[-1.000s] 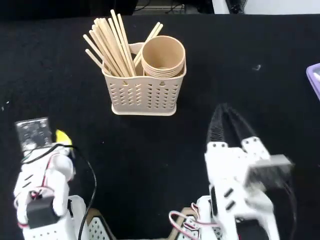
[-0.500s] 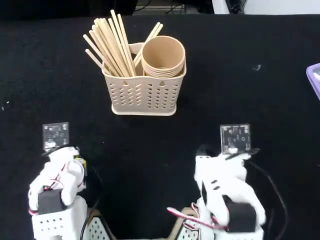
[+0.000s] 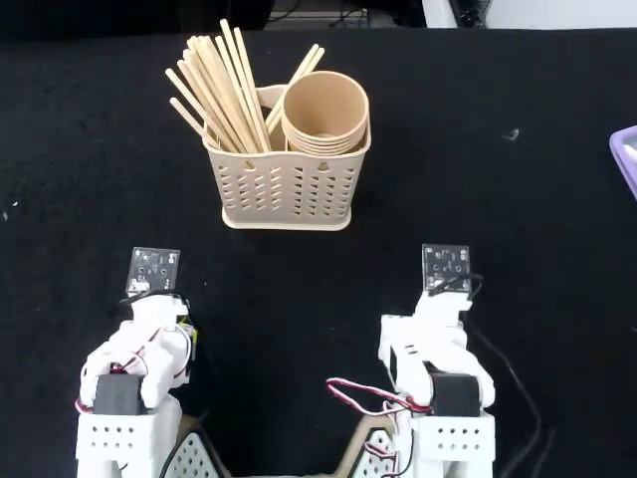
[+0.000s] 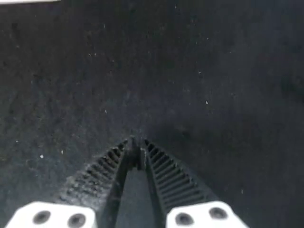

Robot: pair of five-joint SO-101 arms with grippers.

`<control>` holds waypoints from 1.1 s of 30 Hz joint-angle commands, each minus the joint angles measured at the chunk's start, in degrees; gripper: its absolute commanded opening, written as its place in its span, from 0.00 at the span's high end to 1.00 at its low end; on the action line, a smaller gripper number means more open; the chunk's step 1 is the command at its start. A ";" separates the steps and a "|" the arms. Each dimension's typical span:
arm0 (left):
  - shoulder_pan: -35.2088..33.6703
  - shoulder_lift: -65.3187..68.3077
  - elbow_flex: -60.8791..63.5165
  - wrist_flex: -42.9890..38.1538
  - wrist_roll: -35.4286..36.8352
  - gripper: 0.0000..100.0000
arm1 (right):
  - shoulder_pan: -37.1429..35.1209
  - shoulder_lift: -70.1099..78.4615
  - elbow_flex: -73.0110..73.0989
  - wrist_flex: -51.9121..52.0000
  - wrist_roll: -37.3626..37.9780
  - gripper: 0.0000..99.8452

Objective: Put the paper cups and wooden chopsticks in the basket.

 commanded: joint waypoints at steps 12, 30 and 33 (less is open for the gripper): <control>0.40 -0.35 1.36 0.00 -0.18 0.92 | 0.88 -5.49 0.04 0.79 -0.44 0.99; 3.56 -1.14 1.36 0.26 -0.18 0.92 | 5.19 -5.41 0.04 0.79 -0.53 0.99; -1.89 -1.05 1.36 0.26 -0.18 0.92 | 5.19 -5.41 0.04 0.79 -0.53 0.99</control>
